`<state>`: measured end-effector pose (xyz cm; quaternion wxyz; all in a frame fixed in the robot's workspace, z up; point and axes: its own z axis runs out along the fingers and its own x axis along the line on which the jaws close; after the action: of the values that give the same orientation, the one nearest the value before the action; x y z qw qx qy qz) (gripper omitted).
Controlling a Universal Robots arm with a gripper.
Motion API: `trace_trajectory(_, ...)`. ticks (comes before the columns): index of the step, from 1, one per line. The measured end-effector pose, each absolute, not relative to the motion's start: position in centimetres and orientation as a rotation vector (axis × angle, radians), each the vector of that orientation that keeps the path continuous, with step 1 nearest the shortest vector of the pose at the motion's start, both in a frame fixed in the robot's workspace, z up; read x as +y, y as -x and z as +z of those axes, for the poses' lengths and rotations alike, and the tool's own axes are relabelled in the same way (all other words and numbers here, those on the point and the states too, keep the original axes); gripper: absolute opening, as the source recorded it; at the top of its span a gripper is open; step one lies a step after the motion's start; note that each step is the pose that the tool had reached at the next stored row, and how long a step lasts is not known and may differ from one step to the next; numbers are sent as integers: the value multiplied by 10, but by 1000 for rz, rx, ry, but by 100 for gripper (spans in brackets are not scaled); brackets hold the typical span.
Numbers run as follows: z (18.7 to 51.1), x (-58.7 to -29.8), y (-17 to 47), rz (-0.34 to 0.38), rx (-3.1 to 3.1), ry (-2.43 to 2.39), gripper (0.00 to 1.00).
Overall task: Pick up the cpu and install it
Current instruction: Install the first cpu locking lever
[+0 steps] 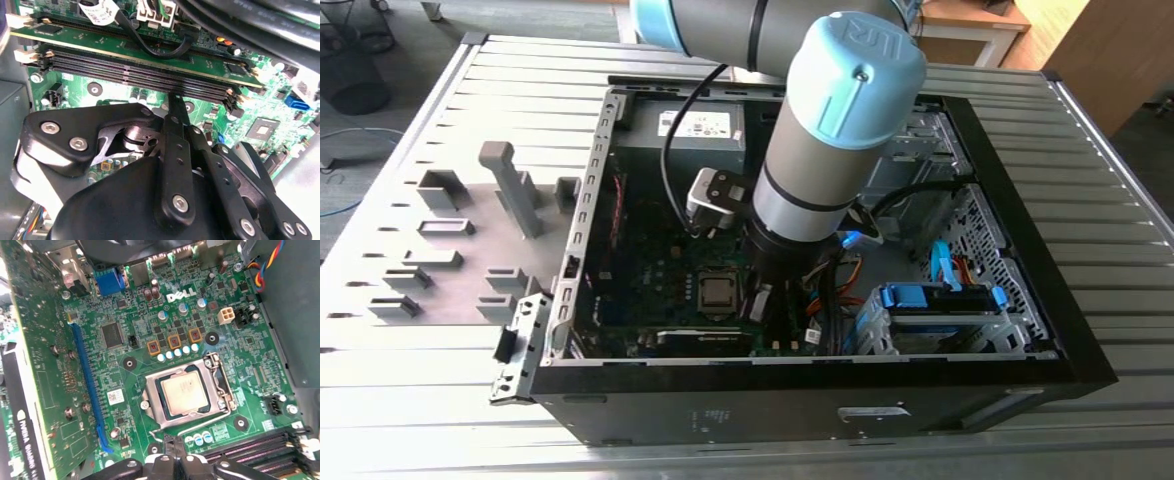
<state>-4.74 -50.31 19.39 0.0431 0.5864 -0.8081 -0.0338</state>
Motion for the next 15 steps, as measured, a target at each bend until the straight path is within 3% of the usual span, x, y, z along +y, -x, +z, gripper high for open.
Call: trace_trajectory(15,208,-499,50,-103,-2471,-1793,11)
